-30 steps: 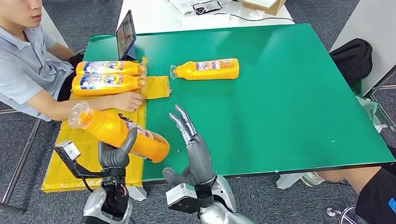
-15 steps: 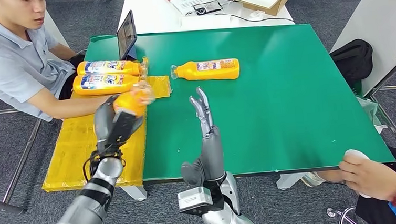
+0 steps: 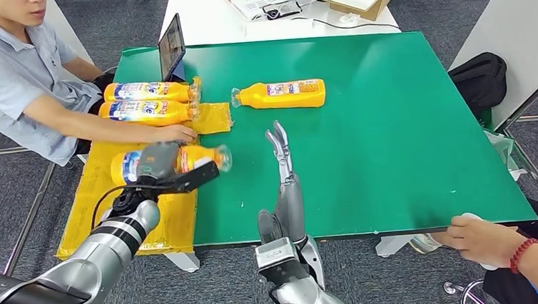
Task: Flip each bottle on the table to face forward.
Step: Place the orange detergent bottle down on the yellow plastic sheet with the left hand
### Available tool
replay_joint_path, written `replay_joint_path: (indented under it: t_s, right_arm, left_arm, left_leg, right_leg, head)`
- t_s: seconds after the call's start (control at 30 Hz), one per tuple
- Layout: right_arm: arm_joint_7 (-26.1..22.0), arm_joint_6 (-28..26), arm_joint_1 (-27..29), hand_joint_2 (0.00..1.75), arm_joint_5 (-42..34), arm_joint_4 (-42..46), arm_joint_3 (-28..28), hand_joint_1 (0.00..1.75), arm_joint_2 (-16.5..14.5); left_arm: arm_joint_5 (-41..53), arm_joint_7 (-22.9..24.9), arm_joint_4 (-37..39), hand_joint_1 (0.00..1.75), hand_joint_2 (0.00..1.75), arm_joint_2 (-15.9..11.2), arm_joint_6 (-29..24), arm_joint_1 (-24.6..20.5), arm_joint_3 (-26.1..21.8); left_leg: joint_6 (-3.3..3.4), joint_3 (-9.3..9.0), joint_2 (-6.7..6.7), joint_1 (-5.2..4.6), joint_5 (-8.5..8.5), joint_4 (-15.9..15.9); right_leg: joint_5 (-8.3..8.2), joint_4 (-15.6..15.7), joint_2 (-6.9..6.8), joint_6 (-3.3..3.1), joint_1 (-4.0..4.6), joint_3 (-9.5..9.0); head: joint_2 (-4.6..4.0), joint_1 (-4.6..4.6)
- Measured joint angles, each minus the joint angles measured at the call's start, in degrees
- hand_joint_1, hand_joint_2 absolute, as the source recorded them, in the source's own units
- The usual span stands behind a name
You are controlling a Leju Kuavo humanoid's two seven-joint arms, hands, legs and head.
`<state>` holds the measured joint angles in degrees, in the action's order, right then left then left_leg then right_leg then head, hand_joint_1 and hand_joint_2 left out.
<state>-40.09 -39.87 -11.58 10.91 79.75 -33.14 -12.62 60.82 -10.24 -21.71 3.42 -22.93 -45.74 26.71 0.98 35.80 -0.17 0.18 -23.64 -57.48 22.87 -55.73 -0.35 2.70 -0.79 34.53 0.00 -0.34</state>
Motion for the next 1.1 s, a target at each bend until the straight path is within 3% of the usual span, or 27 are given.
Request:
replay_joint_path:
  t_s: [0.07, 0.3, 0.5, 0.77, 0.83, 0.9, 0.97, 1.1]
  right_arm:
    - [0.0, 0.0, -0.1, 0.0, -1.2, -0.5, -0.5, 0.0, 0.6]
    - [0.0, 0.1, -0.6, 0.0, -2.8, -2.5, -1.7, 0.0, 1.8]
    - [0.0, 0.1, -0.8, 0.0, -3.1, -3.5, -2.1, 0.0, 2.2]
    - [0.0, 1.5, -1.9, 0.0, -3.4, -4.8, -2.1, 0.0, 2.5]
    - [0.0, 1.6, -2.3, 0.0, -3.1, -5.2, -2.1, 0.0, 2.5]
    - [0.0, 1.0, -2.4, 0.87, -1.7, -5.5, -2.0, 0.0, 2.5]
    - [0.0, 0.4, -2.4, 1.75, 0.3, -5.8, -1.6, 0.0, 2.5]
    - [0.0, 0.1, -2.0, 1.75, 2.6, -6.1, 0.5, 0.0, 2.9]
  left_arm:
    - [1.3, 0.1, 1.3, 0.01, 0.0, -0.5, 4.6, 0.1, 1.1]
    - [-0.9, 2.3, 3.3, 0.0, 0.0, -0.9, 11.8, 0.2, 1.9]
    - [-2.1, 1.8, 3.4, 0.0, 0.0, -0.9, 13.5, 0.0, 1.8]
    - [-14.4, -7.1, 3.0, 0.0, 0.0, -0.1, 21.7, -0.4, -3.7]
    - [-19.2, -11.7, 2.1, 0.0, 0.87, 0.8, 22.1, 0.4, -6.2]
    - [-26.2, -17.3, -0.1, 0.0, 1.75, 2.4, 18.7, 2.1, -9.8]
    - [-34.0, -21.2, -4.1, 0.0, 1.75, 4.7, 12.7, 4.3, -14.4]
    - [-45.9, -21.2, -15.3, 0.0, 1.75, 8.6, 8.6, 9.5, -19.8]
  left_leg:
    - [0.0, 0.0, 0.0, 0.0, 0.0, 0.0]
    - [0.0, 0.0, -0.03, -0.01, 0.0, 0.0]
    - [0.0, -0.05, -0.03, -0.01, 0.0, 0.0]
    - [0.0, -0.35, -0.09, -0.01, 0.0, 0.0]
    - [0.01, -0.35, -0.08, -0.02, 0.01, 0.0]
    - [0.02, -0.33, -0.05, -0.03, 0.02, 0.0]
    - [0.03, -0.31, -0.04, -0.06, 0.02, 0.0]
    - [0.02, -0.26, -0.04, -0.08, -0.01, 0.0]
  right_leg:
    - [0.0, 0.0, 0.0, 0.0, 0.0, 0.0]
    - [0.0, 0.0, -0.02, 0.0, 0.0, -0.04]
    - [0.0, 0.0, -0.02, 0.0, 0.0, -0.08]
    - [0.02, 0.0, -0.05, 0.0, -0.02, -0.4]
    - [0.01, 0.0, -0.05, 0.0, -0.02, -0.39]
    - [-0.01, 0.0, -0.04, 0.01, -0.03, -0.34]
    - [-0.02, 0.0, -0.03, 0.02, -0.04, -0.31]
    - [0.0, 0.0, -0.03, 0.03, -0.06, -0.28]
  head:
    - [0.0, 0.01]
    - [0.0, 0.01]
    - [0.0, -0.01]
    - [0.0, 0.0]
    - [0.0, 0.01]
    - [0.0, 0.0]
    - [0.0, 0.0]
    - [0.0, 0.0]
